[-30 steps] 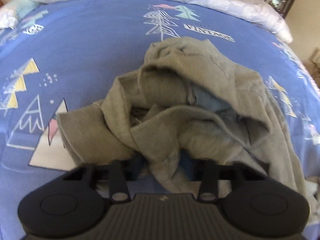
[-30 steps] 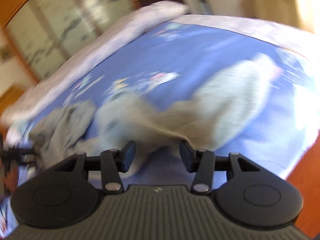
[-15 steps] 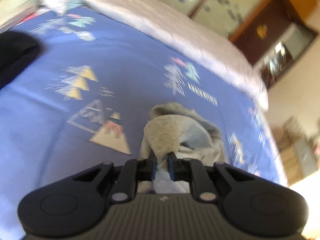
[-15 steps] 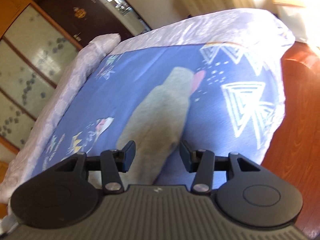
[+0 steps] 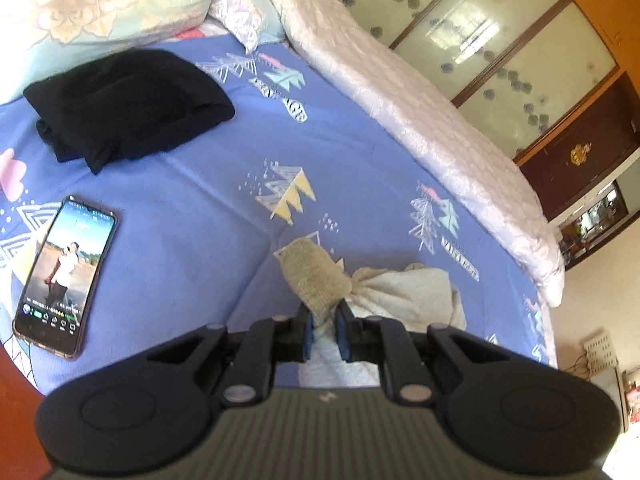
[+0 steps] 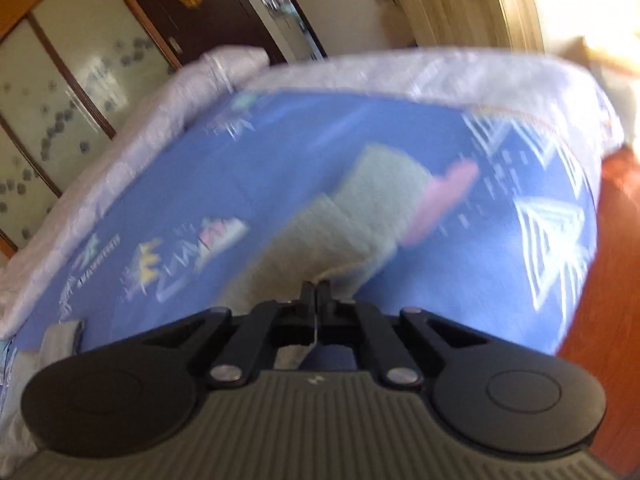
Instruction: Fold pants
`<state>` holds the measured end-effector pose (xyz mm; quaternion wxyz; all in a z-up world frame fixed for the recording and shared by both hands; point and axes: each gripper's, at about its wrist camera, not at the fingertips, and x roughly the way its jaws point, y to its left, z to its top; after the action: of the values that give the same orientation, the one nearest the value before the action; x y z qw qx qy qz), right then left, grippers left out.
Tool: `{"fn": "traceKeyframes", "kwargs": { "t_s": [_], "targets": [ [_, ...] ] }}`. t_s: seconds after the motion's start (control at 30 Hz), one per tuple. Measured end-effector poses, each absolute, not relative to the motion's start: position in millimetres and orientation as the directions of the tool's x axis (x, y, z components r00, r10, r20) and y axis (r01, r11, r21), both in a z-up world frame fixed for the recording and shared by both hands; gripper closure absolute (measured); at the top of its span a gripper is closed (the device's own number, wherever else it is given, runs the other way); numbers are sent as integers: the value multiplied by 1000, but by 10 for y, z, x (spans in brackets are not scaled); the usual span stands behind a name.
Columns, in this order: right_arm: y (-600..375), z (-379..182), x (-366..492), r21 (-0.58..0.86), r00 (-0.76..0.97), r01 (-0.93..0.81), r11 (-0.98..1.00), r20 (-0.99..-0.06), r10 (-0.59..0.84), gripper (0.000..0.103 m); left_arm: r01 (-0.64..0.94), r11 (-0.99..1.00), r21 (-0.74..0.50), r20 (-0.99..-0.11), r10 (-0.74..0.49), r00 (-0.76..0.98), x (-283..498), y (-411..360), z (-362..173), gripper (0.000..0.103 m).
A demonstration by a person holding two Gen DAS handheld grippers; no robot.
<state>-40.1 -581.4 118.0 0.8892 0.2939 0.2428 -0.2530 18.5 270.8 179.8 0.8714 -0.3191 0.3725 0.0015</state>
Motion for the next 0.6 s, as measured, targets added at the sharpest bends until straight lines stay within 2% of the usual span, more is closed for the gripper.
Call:
{"fn": "traceKeyframes", "kwargs": {
  "t_s": [0.17, 0.27, 0.3, 0.33, 0.37, 0.47, 0.6],
  "targets": [
    [-5924, 1779, -98, 472, 837, 527, 707, -431, -337, 100, -290, 747, -598, -598, -175, 782, 31, 2935, 1953, 92],
    [-5911, 2013, 259, 445, 849, 513, 734, -389, -358, 97, -333, 738, -587, -603, -123, 788, -35, 3058, 1929, 91],
    [-5889, 2048, 418, 409, 836, 532, 741, -390, -385, 94, -361, 753, -550, -631, -92, 771, -28, 3044, 1897, 91],
    [-5883, 2051, 572, 377, 825, 543, 750, -406, -392, 84, -387, 764, -516, -663, -71, 745, -4, 3027, 1851, 91],
    [-5889, 2030, 702, 358, 820, 539, 763, -429, -378, 70, -395, 769, -503, -684, -73, 726, 14, 3011, 1790, 90],
    [-5846, 1866, 682, 376, 823, 530, 760, -445, -354, 67, -396, 770, -500, -720, -114, 685, 30, 2978, 1604, 88],
    [-5702, 1537, 319, 395, 830, 485, 780, -489, -268, 67, -428, 779, -459, -767, -104, 633, 83, 2993, 1369, 87]
  ]
}}
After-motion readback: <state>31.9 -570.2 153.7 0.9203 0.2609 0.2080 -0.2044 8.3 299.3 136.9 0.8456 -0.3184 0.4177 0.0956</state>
